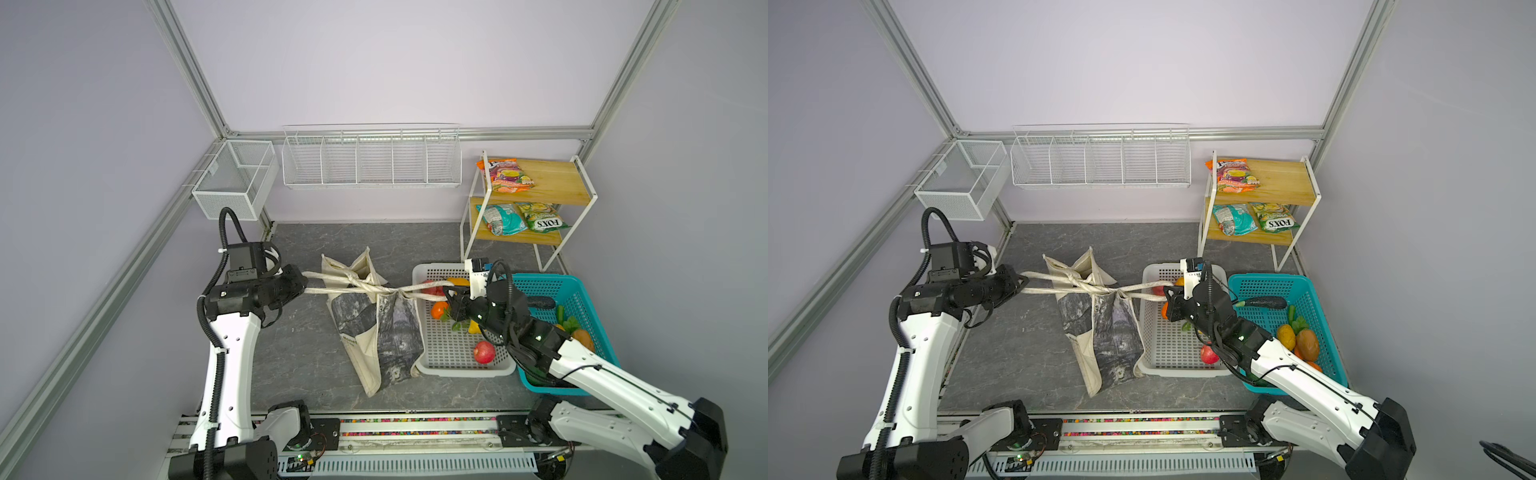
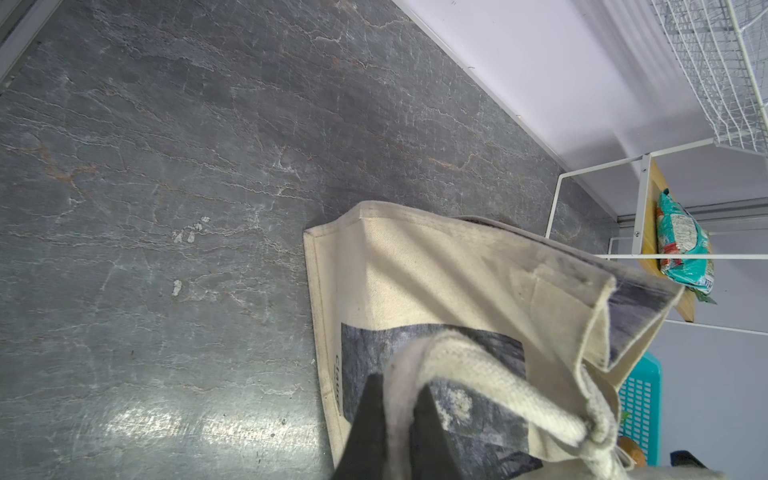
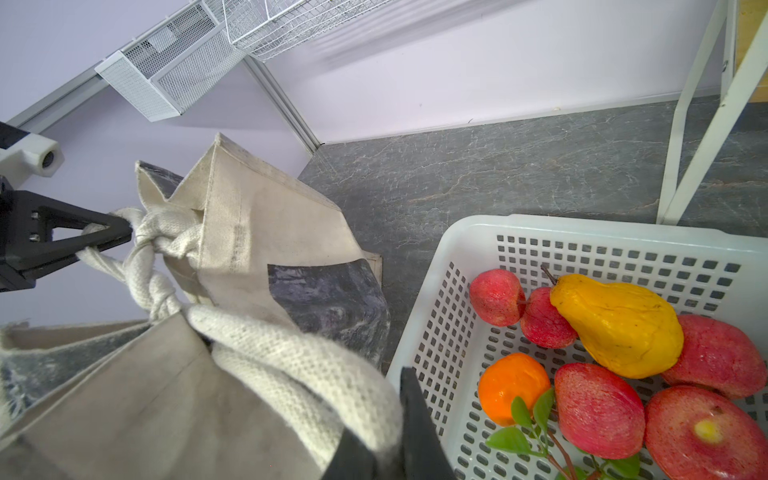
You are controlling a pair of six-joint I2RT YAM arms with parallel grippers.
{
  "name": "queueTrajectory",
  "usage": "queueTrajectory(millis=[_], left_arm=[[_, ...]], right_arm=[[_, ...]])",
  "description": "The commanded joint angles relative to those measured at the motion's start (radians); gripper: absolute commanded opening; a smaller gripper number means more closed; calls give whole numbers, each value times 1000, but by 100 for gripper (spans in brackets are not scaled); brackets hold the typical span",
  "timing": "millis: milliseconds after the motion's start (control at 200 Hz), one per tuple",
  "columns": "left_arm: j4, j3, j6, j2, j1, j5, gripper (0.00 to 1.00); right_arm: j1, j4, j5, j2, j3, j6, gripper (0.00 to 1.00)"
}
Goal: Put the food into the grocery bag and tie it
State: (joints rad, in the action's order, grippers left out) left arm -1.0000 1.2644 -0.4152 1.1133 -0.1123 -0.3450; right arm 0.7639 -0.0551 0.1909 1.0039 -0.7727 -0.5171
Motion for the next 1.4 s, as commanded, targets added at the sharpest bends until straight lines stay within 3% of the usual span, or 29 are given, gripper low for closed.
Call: queueTrajectory(millis=[0,145,320,460,815,1000,1210,1395], left_arm=[[121,8,32,11,-145,535,0],[133,3,32,12,-145,499,0],[183,-24,31,11,-145,313,0],[194,-31,32,25,-142,178,0],[154,18,49,38,28,95,0],[161,20,42,17,33,189,0],[175,39,-3,24,-72,242,0],[165,19,-2,17,-104,304,0]], right_arm=[[-146,-259,526,-59,44,-6,7],[-151,-234,478,-57,54,13,7],[-142,-87,274,-7,50,102,7],[-101,17,187,36,47,178,12],[4,100,93,122,-19,341,17],[11,59,240,108,-25,319,7],[-1,-59,454,53,-5,251,7],[-8,-144,540,-10,34,201,7]])
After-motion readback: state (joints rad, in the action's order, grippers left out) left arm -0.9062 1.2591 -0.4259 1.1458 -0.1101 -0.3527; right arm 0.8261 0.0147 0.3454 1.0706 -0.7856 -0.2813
